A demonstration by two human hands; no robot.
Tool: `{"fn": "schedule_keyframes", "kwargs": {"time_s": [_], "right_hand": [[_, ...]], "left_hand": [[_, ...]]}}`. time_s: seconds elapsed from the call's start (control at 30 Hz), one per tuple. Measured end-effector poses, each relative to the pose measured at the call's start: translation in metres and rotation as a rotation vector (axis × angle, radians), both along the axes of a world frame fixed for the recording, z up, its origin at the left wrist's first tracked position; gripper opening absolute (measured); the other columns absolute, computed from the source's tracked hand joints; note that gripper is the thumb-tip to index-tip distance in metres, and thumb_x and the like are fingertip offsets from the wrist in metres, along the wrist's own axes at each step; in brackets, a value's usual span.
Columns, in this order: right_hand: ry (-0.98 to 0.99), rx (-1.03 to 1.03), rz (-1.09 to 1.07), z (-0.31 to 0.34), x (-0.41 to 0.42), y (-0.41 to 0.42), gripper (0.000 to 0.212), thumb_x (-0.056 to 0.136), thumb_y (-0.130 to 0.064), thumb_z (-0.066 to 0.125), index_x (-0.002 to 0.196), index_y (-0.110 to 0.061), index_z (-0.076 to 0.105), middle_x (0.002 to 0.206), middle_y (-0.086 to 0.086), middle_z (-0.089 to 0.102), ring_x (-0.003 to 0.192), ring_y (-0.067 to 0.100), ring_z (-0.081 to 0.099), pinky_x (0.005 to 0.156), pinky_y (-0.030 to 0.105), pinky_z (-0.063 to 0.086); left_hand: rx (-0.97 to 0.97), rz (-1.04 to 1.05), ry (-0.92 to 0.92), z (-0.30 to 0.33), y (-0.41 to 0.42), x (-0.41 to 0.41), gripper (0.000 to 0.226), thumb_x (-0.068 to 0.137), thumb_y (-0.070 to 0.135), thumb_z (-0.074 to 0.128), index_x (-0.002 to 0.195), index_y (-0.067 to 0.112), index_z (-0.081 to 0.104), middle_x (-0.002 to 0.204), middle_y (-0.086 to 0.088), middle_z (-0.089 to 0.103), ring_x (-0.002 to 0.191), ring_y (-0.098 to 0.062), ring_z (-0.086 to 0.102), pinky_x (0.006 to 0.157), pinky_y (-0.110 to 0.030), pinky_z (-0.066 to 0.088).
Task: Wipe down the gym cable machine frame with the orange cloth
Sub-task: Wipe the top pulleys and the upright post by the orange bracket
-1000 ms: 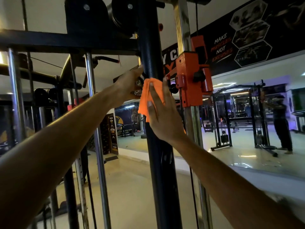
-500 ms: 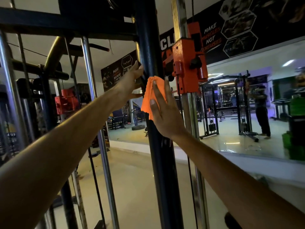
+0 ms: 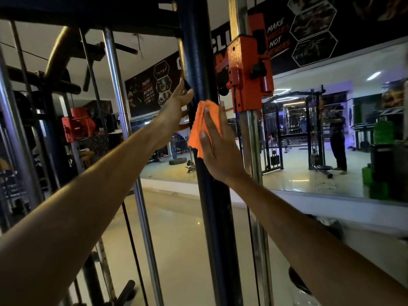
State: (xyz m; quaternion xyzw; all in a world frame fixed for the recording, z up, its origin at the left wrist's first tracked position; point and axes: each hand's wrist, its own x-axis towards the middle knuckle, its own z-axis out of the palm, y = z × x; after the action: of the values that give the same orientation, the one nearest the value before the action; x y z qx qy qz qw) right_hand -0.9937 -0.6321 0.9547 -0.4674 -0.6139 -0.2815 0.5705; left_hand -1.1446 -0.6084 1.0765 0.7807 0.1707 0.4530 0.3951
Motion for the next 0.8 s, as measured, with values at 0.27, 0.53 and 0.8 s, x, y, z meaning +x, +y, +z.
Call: {"fn": "schedule_keyframes", "kwargs": {"time_s": [0.27, 0.53, 0.8], "right_hand": [[0.009, -0.032, -0.011, -0.086, -0.005, -0.004, 0.063, 0.118, -0.034, 0.037, 0.175, -0.030, 0.011, 0.182, -0.002, -0.015, 0.166, 0.031, 0.015, 0.094, 0.059, 0.064], [-0.014, 0.040, 0.067, 0.011, 0.010, 0.007, 0.062, 0.120, -0.040, 0.034, 0.175, -0.031, 0.008, 0.182, 0.002, -0.012, 0.167, 0.035, 0.014, 0.107, 0.058, 0.058], [0.028, -0.028, 0.150, -0.066, 0.010, 0.002, 0.064, 0.120, -0.032, 0.036, 0.175, -0.033, 0.005, 0.182, -0.003, -0.016, 0.166, 0.020, -0.001, 0.095, 0.057, 0.064]], "left_hand": [[-0.055, 0.012, 0.006, -0.021, 0.004, 0.003, 0.063, 0.114, 0.036, 0.048, 0.168, 0.047, 0.019, 0.160, -0.002, 0.047, 0.141, -0.030, 0.054, 0.111, -0.055, 0.051], [-0.075, 0.111, -0.058, -0.011, -0.002, 0.011, 0.052, 0.114, 0.040, 0.044, 0.165, 0.045, 0.032, 0.143, 0.000, 0.061, 0.121, -0.028, 0.066, 0.092, -0.047, 0.058], [-0.052, 0.165, -0.021, -0.020, -0.003, 0.011, 0.048, 0.115, 0.041, 0.040, 0.163, 0.043, 0.037, 0.142, 0.009, 0.062, 0.120, -0.021, 0.070, 0.089, -0.039, 0.058]]}}
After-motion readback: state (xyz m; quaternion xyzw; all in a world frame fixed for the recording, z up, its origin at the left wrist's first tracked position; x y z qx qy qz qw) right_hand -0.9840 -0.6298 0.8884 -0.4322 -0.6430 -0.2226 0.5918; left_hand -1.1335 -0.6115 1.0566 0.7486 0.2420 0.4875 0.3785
